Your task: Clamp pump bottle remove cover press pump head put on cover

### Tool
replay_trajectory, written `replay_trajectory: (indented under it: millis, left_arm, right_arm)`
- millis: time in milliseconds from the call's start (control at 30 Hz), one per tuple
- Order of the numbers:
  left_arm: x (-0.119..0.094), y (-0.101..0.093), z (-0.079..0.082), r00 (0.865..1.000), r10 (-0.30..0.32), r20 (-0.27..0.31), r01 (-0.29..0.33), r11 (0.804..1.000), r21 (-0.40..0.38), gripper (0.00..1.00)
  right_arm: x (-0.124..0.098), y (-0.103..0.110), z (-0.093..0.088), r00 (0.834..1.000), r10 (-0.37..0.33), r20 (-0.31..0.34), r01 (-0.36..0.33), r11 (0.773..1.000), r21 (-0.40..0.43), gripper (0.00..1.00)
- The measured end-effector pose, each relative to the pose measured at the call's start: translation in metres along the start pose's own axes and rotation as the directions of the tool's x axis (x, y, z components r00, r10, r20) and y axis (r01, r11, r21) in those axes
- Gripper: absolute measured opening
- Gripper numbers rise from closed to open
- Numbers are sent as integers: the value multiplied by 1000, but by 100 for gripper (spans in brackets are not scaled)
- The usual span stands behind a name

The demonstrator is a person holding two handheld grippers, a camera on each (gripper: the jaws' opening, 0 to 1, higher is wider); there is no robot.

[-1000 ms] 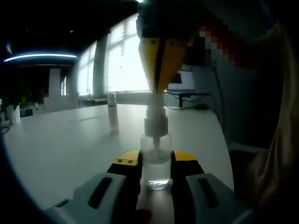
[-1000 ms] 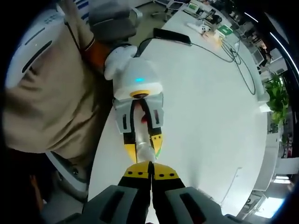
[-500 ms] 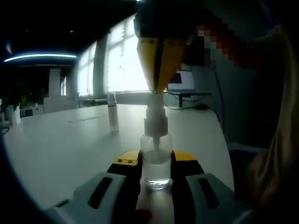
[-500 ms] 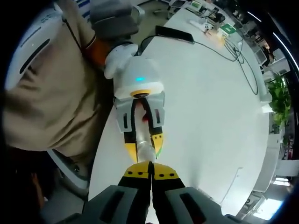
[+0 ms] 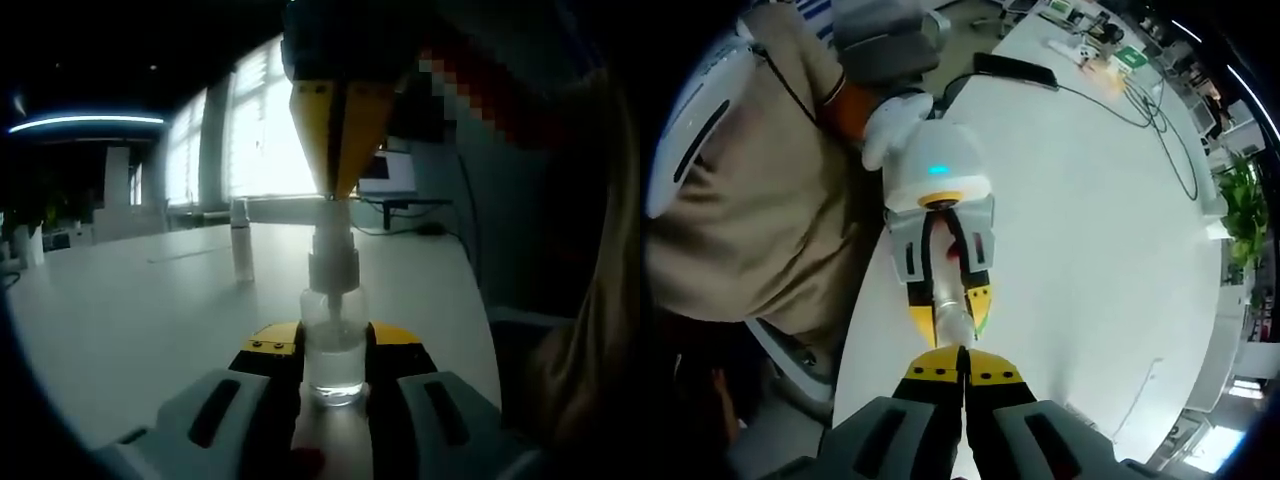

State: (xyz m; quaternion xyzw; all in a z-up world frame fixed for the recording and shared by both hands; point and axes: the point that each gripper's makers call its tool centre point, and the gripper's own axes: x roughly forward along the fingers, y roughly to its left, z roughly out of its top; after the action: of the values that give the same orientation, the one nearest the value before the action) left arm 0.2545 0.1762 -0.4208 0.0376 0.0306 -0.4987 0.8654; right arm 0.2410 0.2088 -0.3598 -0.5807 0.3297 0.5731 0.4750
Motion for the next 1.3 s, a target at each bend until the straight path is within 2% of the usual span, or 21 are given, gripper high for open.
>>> replay_trajectory:
  millis: [267,900,1300]
  left_arm:
    - [0,0,0,1000,3,-1,-3,1000,6,15]
    - [0,0,0,1000,3,-1,-3,1000,3,15]
    - [0,0,0,1000,2,-3,-2,1000,-2,15]
  right_arm:
    - [4,3,-1,999,32,-18,-32,999,8,0]
    - [7,6,-2,997,33,-63,-32,999,30,0]
    - [6,6,-2,999,34,-31,-32,999,42,0]
